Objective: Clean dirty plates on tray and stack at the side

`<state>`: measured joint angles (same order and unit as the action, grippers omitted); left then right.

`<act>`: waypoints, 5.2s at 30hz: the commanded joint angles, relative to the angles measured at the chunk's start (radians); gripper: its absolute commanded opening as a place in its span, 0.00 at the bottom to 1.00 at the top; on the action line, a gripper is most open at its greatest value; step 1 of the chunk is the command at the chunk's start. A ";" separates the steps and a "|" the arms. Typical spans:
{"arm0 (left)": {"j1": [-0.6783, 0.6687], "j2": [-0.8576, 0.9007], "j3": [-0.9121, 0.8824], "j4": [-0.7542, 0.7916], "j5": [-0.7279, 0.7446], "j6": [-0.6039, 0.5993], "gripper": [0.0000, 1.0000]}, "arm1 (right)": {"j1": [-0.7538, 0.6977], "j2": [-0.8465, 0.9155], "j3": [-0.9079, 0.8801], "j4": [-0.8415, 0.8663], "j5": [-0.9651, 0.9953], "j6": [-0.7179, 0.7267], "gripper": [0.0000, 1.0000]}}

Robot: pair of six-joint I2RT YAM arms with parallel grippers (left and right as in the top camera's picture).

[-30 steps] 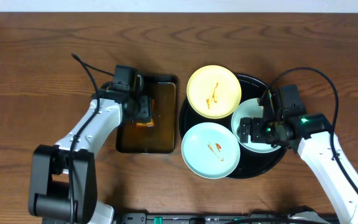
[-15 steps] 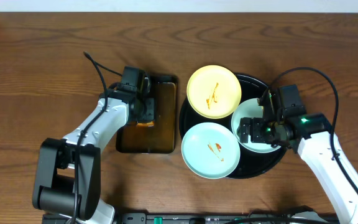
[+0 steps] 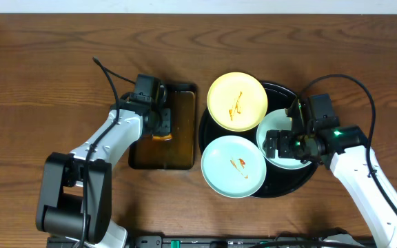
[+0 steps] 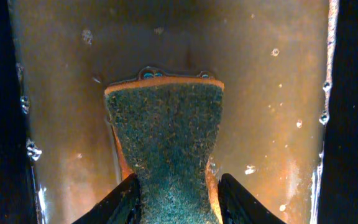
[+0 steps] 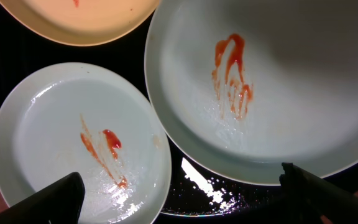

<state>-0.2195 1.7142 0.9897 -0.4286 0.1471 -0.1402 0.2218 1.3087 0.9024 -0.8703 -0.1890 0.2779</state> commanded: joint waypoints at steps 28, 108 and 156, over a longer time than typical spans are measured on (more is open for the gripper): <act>0.000 -0.236 -0.019 -0.064 -0.008 0.009 0.07 | 0.008 -0.008 0.019 -0.005 0.006 -0.006 0.99; 0.000 -0.536 -0.019 0.279 -0.008 0.009 0.07 | 0.008 -0.008 0.019 -0.009 0.005 -0.005 0.99; -0.005 -0.154 -0.018 -0.080 0.142 -0.006 0.07 | 0.008 -0.008 0.019 -0.055 0.005 -0.005 0.99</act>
<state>-0.2188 1.5841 0.9703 -0.4976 0.1719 -0.1375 0.2218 1.3087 0.9024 -0.9058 -0.1864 0.2775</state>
